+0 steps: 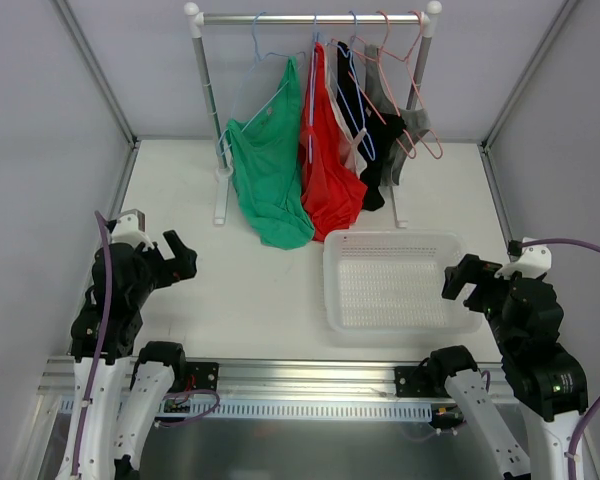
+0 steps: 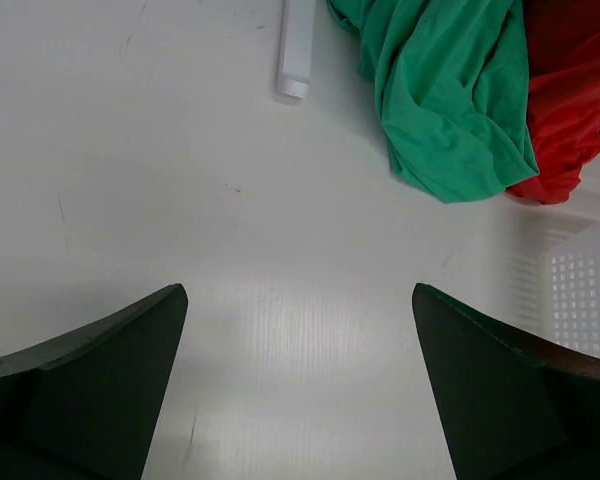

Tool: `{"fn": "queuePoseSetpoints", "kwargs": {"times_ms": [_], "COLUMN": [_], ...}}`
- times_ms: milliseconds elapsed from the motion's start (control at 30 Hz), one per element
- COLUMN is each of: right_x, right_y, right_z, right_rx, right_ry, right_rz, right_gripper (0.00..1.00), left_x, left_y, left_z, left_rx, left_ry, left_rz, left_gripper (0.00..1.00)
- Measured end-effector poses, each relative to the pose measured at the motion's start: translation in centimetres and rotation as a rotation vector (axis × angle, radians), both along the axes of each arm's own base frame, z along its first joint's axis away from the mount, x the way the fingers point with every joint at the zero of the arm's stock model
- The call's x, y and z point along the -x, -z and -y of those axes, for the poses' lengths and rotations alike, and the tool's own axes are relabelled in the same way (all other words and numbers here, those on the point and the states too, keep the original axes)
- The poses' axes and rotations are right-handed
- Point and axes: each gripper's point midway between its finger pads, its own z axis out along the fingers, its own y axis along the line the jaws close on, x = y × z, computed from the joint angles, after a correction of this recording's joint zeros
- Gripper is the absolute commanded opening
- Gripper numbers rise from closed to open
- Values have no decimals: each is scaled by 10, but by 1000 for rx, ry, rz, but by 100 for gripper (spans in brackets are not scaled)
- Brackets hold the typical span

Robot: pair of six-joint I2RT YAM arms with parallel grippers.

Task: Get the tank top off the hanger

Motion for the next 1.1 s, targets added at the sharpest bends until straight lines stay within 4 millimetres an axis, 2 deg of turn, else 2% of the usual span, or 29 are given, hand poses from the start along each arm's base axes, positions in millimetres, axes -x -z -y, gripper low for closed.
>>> {"fn": "queuePoseSetpoints", "kwargs": {"times_ms": [167,267,333,567,700,767,933,1100], "right_x": [0,0,1,3,6,8,17,26], "right_y": [0,1,2,8,8,7,3,-1], "right_z": [-4,-10,-15,-33,-45,-50,-61,-68], "right_rx": [-7,-19,-28,-61,-77,-87,-110,-128], "right_ry": [-19,-51,-78,-178,-249,-280,-350,-399], "right_rz": [-2,-6,-11,-33,-37,-38,-13,15], "right_gripper": [100,100,99,99,100,100,99,99], "left_x": [-3,-8,-13,-45,-75,-93,-139,-199], "left_y": [2,-11,-33,-139,-183,-199,-218,-248], "left_z": [0,4,7,22,32,37,47,65], "left_rx": [-1,8,18,46,57,63,56,13], "left_ry": [0,18,34,108,156,175,232,363], "left_rz": [-14,-19,7,168,213,223,216,286], "left_gripper": [99,99,99,99,99,99,99,99]}}
